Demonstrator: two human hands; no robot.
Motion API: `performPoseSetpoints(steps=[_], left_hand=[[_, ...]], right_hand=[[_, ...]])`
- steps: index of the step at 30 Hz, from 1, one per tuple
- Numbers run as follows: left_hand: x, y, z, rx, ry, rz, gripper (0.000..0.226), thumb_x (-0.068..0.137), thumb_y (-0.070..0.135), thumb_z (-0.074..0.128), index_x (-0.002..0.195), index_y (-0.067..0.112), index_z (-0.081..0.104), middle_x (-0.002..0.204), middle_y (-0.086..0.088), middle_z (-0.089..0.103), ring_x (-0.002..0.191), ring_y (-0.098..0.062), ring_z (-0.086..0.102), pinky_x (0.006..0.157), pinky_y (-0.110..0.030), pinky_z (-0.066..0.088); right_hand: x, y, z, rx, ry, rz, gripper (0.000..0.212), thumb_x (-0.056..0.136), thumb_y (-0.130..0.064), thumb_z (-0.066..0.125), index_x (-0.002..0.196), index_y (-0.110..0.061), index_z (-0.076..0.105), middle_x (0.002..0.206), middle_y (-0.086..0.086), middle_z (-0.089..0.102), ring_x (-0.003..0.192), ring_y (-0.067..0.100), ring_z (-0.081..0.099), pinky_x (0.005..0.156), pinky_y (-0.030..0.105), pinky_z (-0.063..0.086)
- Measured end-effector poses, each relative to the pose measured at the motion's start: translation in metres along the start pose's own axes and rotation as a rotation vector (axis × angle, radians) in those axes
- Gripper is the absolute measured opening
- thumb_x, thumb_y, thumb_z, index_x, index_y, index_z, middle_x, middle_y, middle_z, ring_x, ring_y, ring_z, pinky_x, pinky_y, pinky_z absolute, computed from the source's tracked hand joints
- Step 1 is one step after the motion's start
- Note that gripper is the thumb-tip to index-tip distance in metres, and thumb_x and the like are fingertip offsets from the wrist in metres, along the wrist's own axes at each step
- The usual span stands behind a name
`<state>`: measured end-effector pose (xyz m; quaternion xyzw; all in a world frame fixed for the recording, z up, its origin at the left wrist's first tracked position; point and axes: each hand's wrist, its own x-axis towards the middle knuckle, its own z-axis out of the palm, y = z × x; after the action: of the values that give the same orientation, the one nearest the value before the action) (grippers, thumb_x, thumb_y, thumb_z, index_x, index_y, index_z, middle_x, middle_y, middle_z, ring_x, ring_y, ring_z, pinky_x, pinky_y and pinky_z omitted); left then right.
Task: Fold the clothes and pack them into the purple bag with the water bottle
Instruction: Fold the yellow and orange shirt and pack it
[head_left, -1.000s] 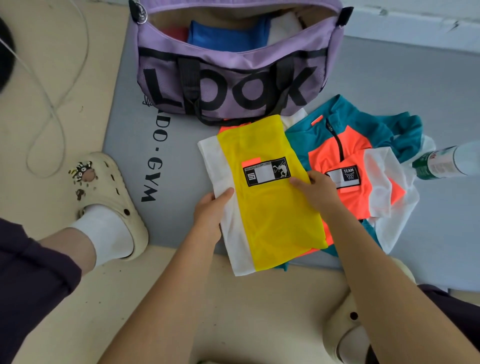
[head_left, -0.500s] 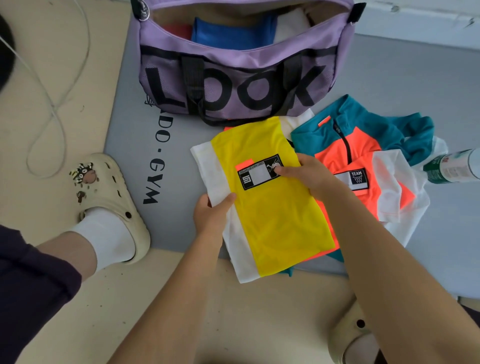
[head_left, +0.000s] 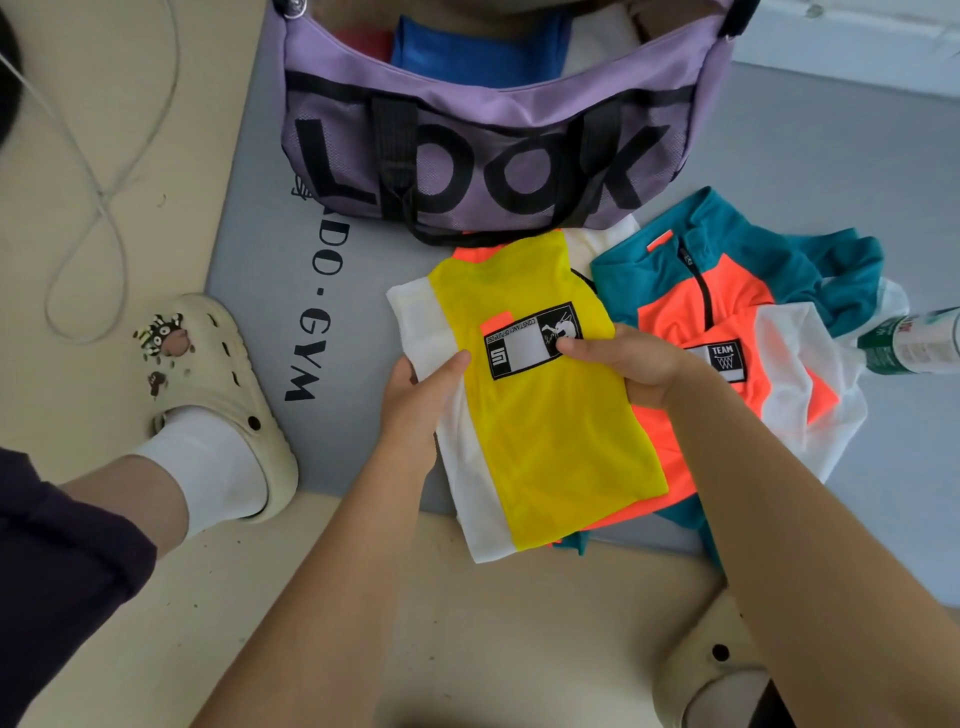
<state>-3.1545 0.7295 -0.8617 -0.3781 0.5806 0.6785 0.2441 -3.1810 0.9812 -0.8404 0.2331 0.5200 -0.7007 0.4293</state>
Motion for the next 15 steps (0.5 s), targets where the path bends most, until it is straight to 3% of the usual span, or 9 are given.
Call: performPoseSetpoints(steps=[7, 11, 15], left_hand=[[0.001, 0.015, 0.003, -0.016, -0.189, -0.150, 0.047, 0.082, 0.023, 0.077, 0.126, 0.019, 0.063, 0.119, -0.004, 0.070, 0.113, -0.024, 0.065, 0.101, -0.043, 0.049], [-0.002, 0.019, -0.001, 0.022, -0.358, -0.281, 0.046, 0.072, 0.031, 0.079, 0.115, 0.023, 0.069, 0.110, -0.006, 0.074, 0.100, -0.023, 0.071, 0.089, -0.042, 0.056], [0.000, 0.015, -0.008, -0.050, -0.435, -0.175, 0.041, 0.074, 0.018, 0.075, 0.114, 0.023, 0.068, 0.113, -0.007, 0.073, 0.101, -0.024, 0.071, 0.077, -0.039, 0.060]], right_hand=[[0.003, 0.003, 0.002, 0.001, 0.001, -0.019, 0.041, 0.078, -0.022, 0.069, 0.118, -0.012, 0.065, 0.114, 0.006, 0.072, 0.105, 0.021, 0.069, 0.082, 0.034, 0.058], [0.003, 0.004, 0.001, -0.013, 0.013, -0.032, 0.045, 0.078, -0.025, 0.070, 0.122, -0.013, 0.064, 0.118, 0.005, 0.071, 0.109, 0.021, 0.067, 0.089, 0.036, 0.057], [0.004, 0.005, 0.000, 0.023, 0.012, -0.033, 0.040, 0.078, -0.023, 0.069, 0.117, -0.014, 0.066, 0.114, 0.007, 0.072, 0.104, 0.022, 0.069, 0.078, 0.034, 0.058]])
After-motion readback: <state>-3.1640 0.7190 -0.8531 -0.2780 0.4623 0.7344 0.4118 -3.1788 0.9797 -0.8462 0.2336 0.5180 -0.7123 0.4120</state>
